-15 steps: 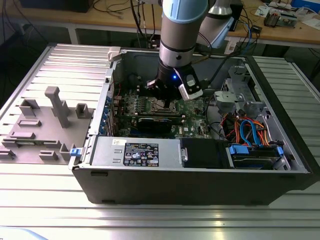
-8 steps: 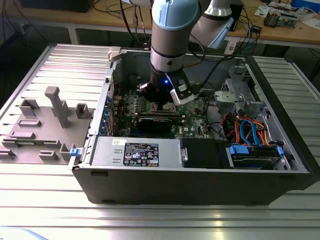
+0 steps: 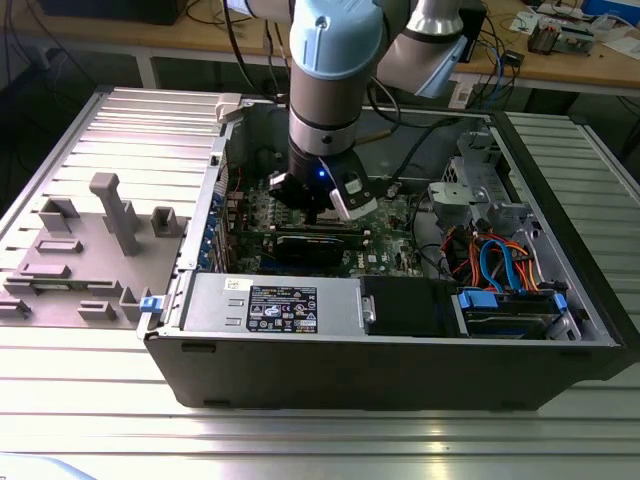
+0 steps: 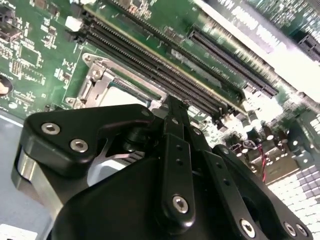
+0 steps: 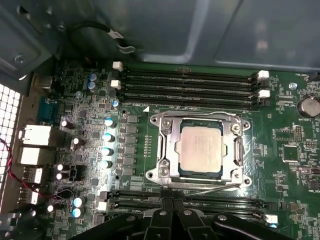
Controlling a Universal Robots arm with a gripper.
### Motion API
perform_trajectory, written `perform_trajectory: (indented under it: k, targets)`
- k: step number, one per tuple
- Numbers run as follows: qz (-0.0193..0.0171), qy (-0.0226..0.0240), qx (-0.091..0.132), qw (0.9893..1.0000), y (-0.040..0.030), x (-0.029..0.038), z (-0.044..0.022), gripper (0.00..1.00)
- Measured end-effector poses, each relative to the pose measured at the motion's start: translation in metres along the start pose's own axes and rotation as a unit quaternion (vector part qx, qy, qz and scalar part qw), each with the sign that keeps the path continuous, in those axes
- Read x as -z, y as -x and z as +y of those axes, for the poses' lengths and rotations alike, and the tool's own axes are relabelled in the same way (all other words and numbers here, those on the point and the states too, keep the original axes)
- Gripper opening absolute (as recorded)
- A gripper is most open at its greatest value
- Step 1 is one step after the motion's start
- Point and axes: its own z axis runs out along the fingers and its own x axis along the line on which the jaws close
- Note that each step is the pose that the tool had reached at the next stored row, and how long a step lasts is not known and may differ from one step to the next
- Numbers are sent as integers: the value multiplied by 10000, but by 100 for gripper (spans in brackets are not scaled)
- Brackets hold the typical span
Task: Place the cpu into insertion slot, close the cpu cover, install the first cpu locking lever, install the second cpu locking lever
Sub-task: 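Install the second cpu locking lever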
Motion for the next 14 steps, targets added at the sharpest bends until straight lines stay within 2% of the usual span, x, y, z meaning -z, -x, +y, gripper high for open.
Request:
perform_trajectory:
  k: [2, 7, 8, 12, 14]
  targets:
    - [-2, 29, 1, 10000, -1, -2, -3, 11]
    - [-2, 39, 3, 10000, -1, 0, -13, 11]
    - [-4, 68, 3, 10000, -3, 0, -21, 11]
    - [-20, 313, 6, 9995, -17, 1, -86, 11]
    - [-23, 349, 3, 9994, -25, -1, -99, 11]
